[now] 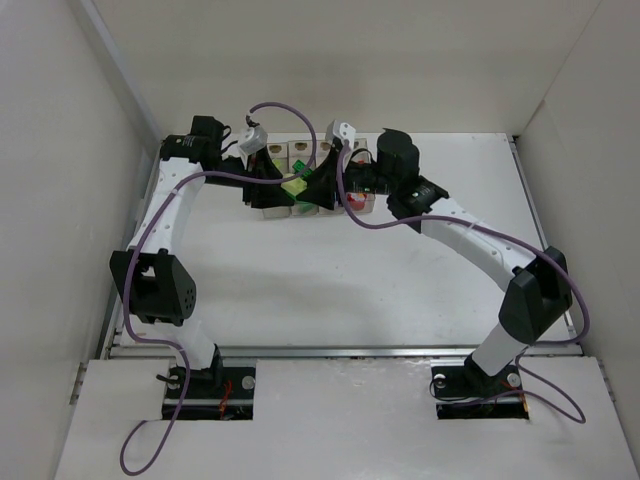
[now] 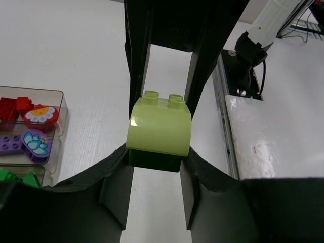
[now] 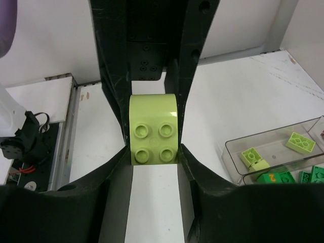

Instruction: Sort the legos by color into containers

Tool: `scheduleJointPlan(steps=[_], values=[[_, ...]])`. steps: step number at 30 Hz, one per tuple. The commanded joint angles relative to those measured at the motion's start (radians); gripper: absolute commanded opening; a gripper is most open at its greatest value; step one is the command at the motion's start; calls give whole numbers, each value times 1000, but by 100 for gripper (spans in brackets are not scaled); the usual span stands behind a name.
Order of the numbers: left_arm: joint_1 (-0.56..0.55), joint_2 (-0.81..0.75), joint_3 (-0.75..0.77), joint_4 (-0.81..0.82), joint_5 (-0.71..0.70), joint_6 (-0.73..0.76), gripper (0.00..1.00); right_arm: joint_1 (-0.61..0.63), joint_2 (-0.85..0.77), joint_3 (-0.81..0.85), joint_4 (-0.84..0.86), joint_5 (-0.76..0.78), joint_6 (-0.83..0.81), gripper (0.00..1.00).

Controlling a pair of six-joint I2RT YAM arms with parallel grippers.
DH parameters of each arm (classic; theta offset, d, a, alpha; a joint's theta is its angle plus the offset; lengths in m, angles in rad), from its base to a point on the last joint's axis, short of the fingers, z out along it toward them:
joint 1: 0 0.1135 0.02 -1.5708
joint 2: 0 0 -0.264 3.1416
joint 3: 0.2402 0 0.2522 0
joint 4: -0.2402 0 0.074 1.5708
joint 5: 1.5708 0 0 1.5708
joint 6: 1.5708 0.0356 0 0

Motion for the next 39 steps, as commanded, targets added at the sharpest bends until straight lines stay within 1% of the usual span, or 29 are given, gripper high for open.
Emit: scheduleJointPlan(steps=[1,2,5,6,9,12,14,15,16,18,19,22,23,25,26,28,29,30,31,32,35,36,39], values=[[-3,-2,16,-13,172,1,31,11,3,44,57,-6,6,0],[-3,-2,16,-13,172,1,21,11,3,44,57,-6,6,0],[-3,-2,16,-13,172,-8,3,11,3,44,57,-6,6,0],[-3,-2,16,-13,172,-8,0,11,3,44,57,-6,6,0],[-3,-2,-7,-13,157,-8,0,2,3,44,57,32,30,0],[-3,-13,-65,-13,76,18,0,-47,3,44,57,80,102,0],[6,-25,-108,-13,24,85,0,-68,-6,44,95,107,140,0],[6,-37,-152,-13,-36,109,0,-69,-6,30,107,127,140,0],[6,-38,-171,-13,-67,133,0,-82,-17,30,121,166,154,0],[6,-38,-222,24,-132,108,0,-93,-17,18,130,200,163,0],[6,-38,-236,67,-142,81,0,-93,-17,18,130,224,164,0],[17,-28,-245,93,-153,51,0,-104,-4,18,130,224,176,0],[17,-28,-245,125,-153,32,0,-104,-3,18,130,247,186,0],[17,-18,-245,218,-202,-65,0,-104,6,9,130,295,197,0],[17,-18,-255,395,-228,-261,0,-114,6,-1,130,345,211,0],[17,7,-275,615,-312,-518,0,-127,15,-11,130,379,226,0],[17,18,-276,709,-422,-625,0,-140,15,-24,130,391,226,0],[5,33,-276,819,-470,-724,0,-153,26,-24,130,401,236,0],[-21,72,-256,842,-504,-725,0,-153,26,-34,130,411,236,0],[-35,97,-215,855,-575,-725,0,-153,36,-34,130,411,236,0],[-72,195,-158,906,-680,-774,6,-179,55,-44,130,411,236,0],[-84,218,-127,917,-709,-774,14,-179,55,-44,130,411,236,0],[-95,294,-76,967,-771,-794,30,-190,90,-31,130,411,236,0]])
